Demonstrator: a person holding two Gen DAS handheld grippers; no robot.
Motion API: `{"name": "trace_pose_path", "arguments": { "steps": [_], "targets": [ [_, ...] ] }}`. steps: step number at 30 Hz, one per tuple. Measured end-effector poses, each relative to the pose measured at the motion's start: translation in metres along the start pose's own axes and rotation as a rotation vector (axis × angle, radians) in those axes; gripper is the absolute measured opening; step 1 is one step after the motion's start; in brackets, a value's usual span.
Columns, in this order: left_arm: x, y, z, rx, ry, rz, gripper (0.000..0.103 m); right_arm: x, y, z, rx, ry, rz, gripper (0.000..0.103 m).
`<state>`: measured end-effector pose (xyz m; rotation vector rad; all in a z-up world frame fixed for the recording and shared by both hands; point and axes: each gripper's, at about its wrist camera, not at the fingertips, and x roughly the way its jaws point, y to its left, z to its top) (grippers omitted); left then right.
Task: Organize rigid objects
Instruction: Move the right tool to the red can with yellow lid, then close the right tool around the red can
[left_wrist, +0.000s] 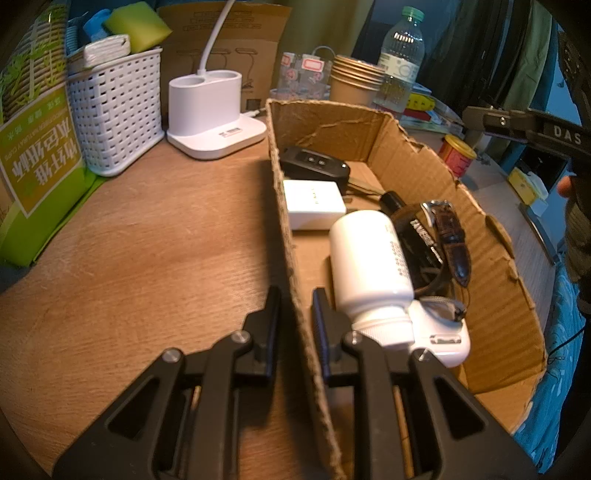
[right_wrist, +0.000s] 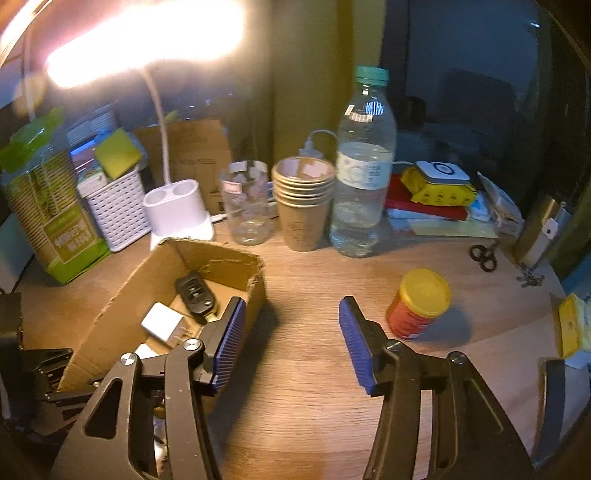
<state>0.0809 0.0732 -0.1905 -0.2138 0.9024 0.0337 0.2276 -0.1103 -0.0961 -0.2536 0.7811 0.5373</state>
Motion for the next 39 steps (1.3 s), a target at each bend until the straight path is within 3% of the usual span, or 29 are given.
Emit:
{"name": "trace_pose_path", "arguments": {
  "steps": [20,30,33,39],
  "targets": [
    [0.000,0.000,0.000,0.000,0.000,0.001,0.019,0.033,-0.039,-0.005,0.028,0.040,-0.090,0.057],
    [0.000,0.000,0.000,0.000,0.001,0.002,0.019,0.042,-0.069,-0.007,0.071,0.051,-0.183,0.058],
    [0.000,0.000,0.000,0.000,0.001,0.002,0.019,0.047,-0.077,-0.009,0.076,0.059,-0.215,0.065],
    [0.000,0.000,0.000,0.000,0.001,0.002,0.019,0.059,-0.089,-0.007,0.083,0.073,-0.231,0.066]
  ]
}}
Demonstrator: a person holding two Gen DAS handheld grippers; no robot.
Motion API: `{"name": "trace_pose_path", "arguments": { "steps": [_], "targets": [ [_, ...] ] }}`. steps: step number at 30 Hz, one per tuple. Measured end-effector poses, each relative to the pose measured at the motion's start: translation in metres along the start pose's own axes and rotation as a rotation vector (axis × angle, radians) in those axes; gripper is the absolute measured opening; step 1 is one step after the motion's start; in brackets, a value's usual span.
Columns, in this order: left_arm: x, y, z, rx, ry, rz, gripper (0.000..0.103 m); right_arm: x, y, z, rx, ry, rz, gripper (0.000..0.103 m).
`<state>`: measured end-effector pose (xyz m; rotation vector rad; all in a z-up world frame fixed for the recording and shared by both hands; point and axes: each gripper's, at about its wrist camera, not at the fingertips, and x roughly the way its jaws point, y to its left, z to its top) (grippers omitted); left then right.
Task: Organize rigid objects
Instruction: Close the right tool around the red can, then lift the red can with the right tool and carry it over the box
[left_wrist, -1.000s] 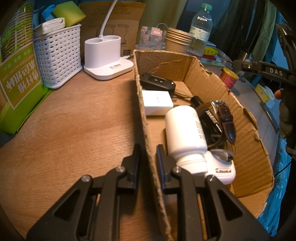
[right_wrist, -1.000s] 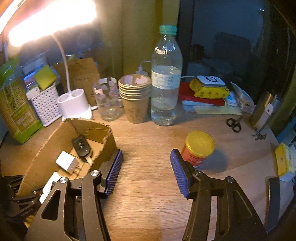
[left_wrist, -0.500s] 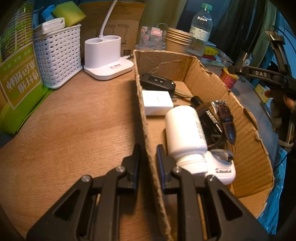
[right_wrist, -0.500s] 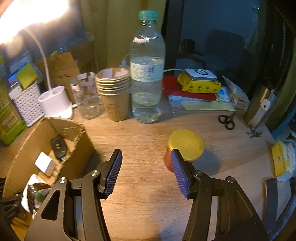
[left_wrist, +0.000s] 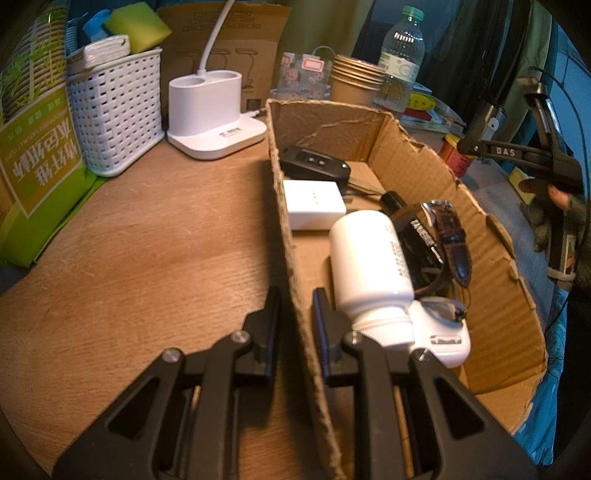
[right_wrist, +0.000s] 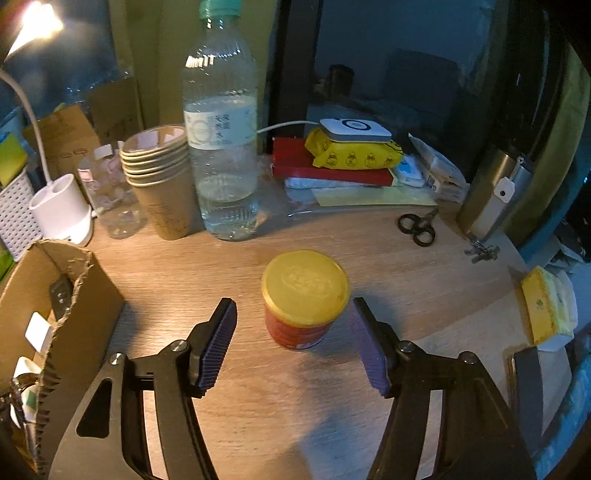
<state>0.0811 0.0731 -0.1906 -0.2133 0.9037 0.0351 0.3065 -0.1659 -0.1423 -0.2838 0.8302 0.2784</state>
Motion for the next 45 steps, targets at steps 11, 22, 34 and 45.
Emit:
{"name": "trace_pose_path", "arguments": {
  "steps": [11,22,34,45],
  "targets": [
    [0.000,0.000,0.000,0.000,0.000,0.000,0.019,0.031,-0.009,0.003,0.032,0.027,0.008,0.066],
    [0.000,0.000,0.000,0.000,0.000,0.000,0.019,0.038,-0.005,0.002,0.005,0.029,0.007,0.059],
    [0.000,0.000,0.000,0.000,0.000,0.001,0.019,0.022,-0.001,-0.006,0.013,0.017,0.031,0.057],
    [0.000,0.000,0.001,0.000,0.000,0.005,0.019,-0.011,0.022,-0.009,0.002,-0.018,0.096,0.057]
  ]
}}
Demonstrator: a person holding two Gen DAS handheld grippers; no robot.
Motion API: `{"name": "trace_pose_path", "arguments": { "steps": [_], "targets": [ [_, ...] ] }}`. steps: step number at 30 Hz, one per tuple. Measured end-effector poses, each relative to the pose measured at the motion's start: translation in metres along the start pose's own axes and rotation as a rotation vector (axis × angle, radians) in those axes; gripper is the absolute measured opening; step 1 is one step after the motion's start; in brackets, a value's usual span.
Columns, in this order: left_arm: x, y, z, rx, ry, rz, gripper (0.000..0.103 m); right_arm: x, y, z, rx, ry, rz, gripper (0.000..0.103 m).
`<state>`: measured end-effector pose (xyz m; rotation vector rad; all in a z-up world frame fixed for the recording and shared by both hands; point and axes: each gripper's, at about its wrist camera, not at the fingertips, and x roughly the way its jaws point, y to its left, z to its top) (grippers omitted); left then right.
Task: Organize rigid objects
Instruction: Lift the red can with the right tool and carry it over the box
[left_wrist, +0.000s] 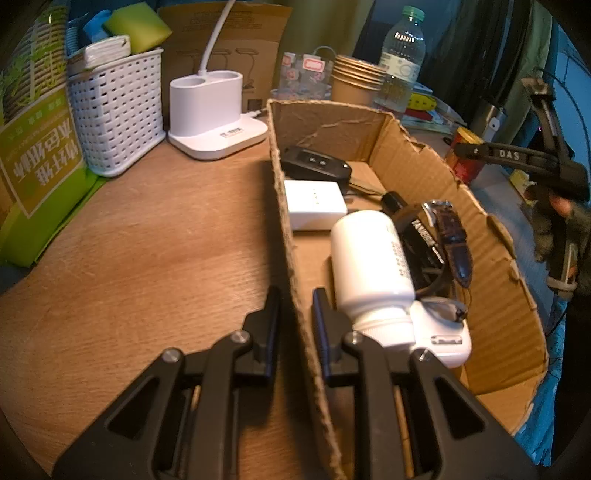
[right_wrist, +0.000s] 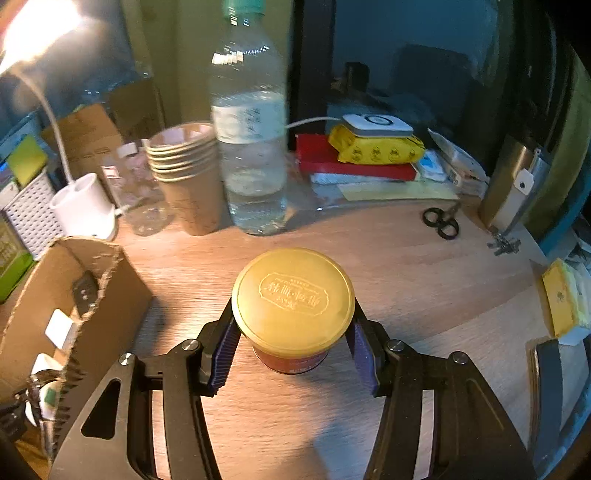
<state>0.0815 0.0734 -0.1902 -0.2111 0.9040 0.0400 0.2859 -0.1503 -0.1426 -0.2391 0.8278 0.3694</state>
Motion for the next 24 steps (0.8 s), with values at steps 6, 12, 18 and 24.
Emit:
{"name": "trace_pose_path", "arguments": {
  "steps": [6,12,18,24],
  "targets": [
    [-0.001,0.001,0.000,-0.001,0.000,0.001,0.019,-0.015,0.010,0.003,-0.010,-0.022,0.031,0.057],
    [0.000,0.001,0.000,-0.001,0.000,0.001,0.019,-0.029,0.022,0.007,-0.027,-0.042,0.056,0.057],
    [0.000,0.001,0.000,-0.001,0.000,0.001,0.019,-0.037,0.033,0.010,-0.052,-0.055,0.079,0.057],
    [0.000,0.001,0.000,0.000,0.000,0.001,0.019,-0.043,0.042,0.014,-0.071,-0.067,0.099,0.057]
  ]
}}
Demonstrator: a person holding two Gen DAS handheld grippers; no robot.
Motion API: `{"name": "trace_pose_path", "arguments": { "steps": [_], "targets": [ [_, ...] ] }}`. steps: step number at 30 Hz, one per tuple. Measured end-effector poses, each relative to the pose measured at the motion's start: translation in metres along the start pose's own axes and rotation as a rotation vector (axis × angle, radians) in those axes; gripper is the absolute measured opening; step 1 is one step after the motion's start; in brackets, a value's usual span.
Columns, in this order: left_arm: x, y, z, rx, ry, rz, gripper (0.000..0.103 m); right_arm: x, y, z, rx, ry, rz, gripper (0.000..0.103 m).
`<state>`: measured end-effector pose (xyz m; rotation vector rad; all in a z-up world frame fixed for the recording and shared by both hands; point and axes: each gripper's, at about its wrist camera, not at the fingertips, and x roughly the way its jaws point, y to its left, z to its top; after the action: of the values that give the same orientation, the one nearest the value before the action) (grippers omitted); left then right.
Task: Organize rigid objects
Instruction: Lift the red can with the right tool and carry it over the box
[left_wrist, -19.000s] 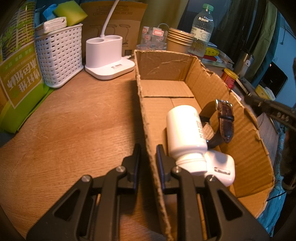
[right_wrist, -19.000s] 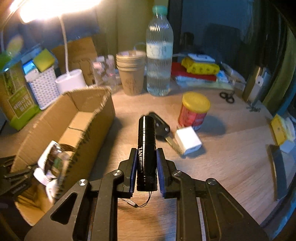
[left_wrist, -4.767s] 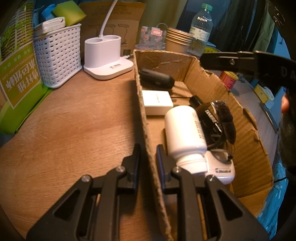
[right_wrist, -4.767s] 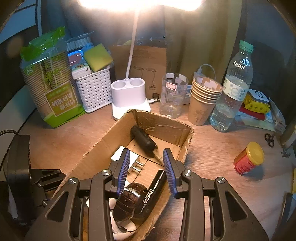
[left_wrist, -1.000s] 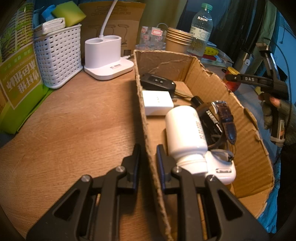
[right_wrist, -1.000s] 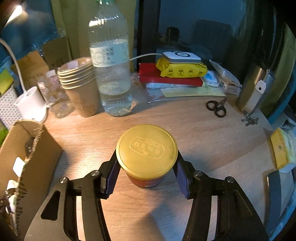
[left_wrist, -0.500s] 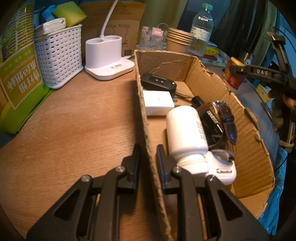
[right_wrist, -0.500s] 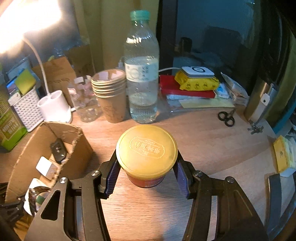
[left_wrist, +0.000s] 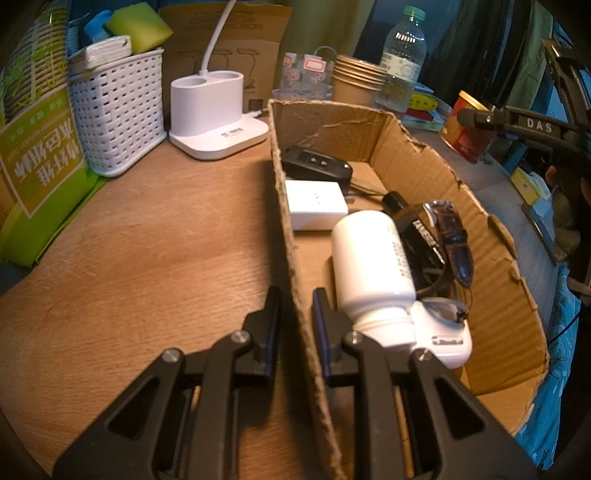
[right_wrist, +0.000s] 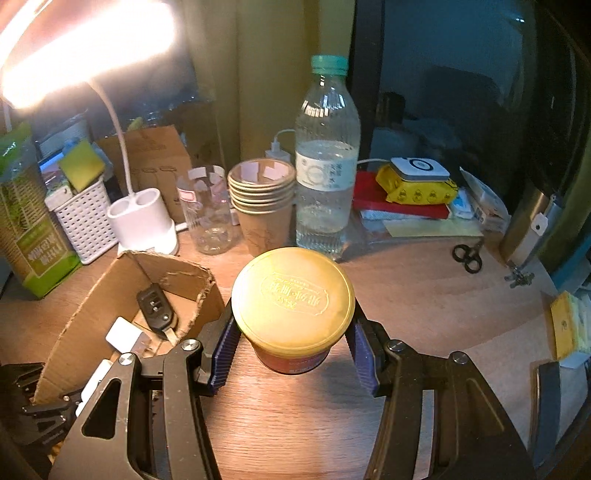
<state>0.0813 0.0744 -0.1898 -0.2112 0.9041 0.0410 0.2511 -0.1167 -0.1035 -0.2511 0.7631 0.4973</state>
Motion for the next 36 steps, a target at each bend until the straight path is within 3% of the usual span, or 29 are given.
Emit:
{"name": "trace_pose_path", "arguments": {
  "steps": [20,36],
  "targets": [
    [0.000,-0.001,0.000,0.000,0.000,0.001,0.019,-0.022,0.036,0.009,-0.058,-0.046,0.087,0.057],
    [0.002,0.001,0.000,0.000,0.000,0.001,0.019,-0.047,0.096,0.009,-0.165,-0.092,0.192,0.057]
  ]
}}
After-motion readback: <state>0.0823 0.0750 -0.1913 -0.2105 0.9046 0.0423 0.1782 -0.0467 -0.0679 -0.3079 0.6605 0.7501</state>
